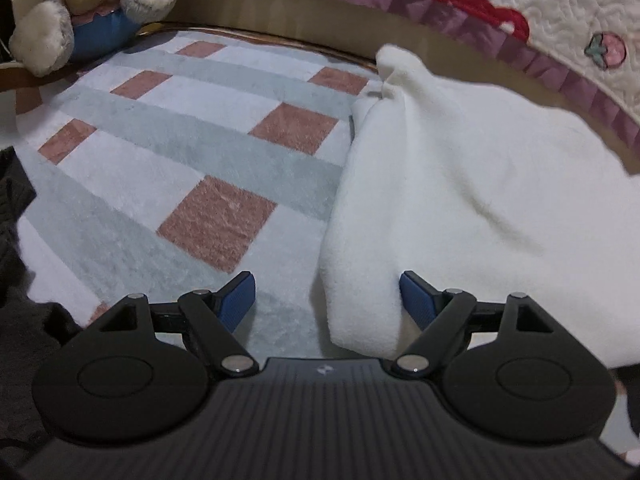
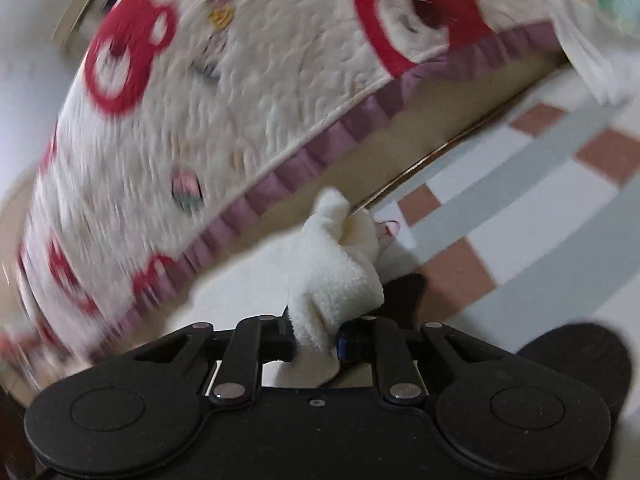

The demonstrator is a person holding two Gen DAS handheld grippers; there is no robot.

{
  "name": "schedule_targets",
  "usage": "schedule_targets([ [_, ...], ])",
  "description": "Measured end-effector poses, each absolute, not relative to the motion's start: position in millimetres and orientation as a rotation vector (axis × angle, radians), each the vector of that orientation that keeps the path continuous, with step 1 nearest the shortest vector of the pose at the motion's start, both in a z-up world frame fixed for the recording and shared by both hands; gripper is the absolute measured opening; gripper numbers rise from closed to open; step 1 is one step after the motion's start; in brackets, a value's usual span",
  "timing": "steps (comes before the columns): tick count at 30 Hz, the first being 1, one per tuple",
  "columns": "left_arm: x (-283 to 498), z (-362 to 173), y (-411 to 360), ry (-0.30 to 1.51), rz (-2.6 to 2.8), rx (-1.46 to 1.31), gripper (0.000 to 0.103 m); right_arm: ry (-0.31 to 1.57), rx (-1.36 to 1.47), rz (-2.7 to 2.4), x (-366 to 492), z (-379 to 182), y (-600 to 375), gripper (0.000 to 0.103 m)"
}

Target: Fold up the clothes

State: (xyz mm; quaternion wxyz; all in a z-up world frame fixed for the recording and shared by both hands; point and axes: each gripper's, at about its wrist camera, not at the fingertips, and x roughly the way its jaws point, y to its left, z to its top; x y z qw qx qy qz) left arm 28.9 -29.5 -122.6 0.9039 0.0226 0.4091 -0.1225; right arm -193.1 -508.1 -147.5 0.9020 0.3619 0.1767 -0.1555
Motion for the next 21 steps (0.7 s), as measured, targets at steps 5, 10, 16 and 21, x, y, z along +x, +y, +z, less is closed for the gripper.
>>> schedule_targets([
  [5, 19.9, -92.6, -47.1, 0.737, -0.343, 0.168, 0.076, 0.411, 0.842, -0.348, -192.7, -171.3, -519.9, 0.019],
  [10, 7.6, -92.3, -105.4, 0.686, -0.655, 0.081, 0.076, 0.395, 0.855, -0.327, -195.0, -167.4, -522.4, 0.019],
  [16, -4.6, -106.3, -182.3, 0.647, -0.878, 0.044, 0.069, 0.320, 0.731, -0.238, -193.2, -110.4, -514.2, 0.018],
  [21, -6.0, -142.1, -229.9, 0.895, -0.808, 0.084, 0.069, 0.338, 0.693, -0.219, -185.4, -104.4, -515.6, 0.018],
])
